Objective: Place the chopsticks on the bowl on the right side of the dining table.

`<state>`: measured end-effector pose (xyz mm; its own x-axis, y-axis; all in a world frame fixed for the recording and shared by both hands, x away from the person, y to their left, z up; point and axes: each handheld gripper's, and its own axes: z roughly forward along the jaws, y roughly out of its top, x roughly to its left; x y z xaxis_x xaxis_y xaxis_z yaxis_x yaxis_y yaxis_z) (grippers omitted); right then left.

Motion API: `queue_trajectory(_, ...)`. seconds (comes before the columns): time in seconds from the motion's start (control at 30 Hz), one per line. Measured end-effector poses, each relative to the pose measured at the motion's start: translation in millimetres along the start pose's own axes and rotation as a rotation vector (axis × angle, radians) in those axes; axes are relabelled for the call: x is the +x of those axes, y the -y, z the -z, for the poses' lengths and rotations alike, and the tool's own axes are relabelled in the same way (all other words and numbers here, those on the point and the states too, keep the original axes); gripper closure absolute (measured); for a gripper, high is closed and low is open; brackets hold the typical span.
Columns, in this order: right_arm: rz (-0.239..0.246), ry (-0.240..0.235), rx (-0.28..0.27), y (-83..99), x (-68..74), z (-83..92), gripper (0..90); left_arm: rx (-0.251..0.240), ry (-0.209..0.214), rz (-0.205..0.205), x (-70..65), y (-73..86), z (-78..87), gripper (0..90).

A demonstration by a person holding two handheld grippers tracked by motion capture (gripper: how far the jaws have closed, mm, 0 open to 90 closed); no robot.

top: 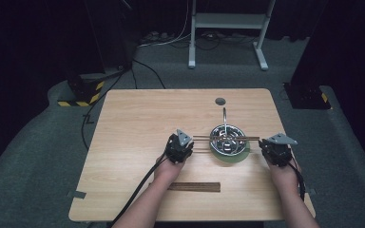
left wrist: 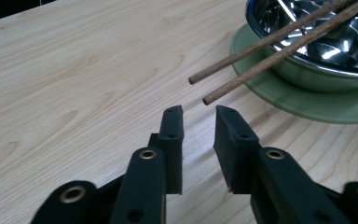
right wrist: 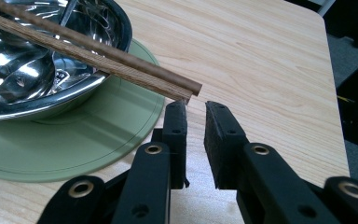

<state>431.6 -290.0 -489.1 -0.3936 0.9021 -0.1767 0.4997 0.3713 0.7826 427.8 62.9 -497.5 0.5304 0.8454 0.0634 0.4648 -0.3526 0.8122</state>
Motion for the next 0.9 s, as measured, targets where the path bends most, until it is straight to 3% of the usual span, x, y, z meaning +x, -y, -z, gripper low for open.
queue_trajectory(0.23, 0.005, -0.007, 0.003, -0.6, 2.0, -2.7, 78.4, -0.017, 0.005, -0.004, -1.2, -1.6, -1.5, 78.4)
queue_trajectory(0.57, 0.001, -0.005, 0.003, -0.6, 1.7, -4.1, 79.5, -0.005, 0.001, -0.009, -1.3, -8.9, -6.5, 84.2)
queue_trajectory(0.9, 0.001, 0.0, 0.002, -0.5, 0.5, -3.7, 79.5, 0.003, -0.02, -0.01, -2.3, -9.3, -8.1, 81.9)
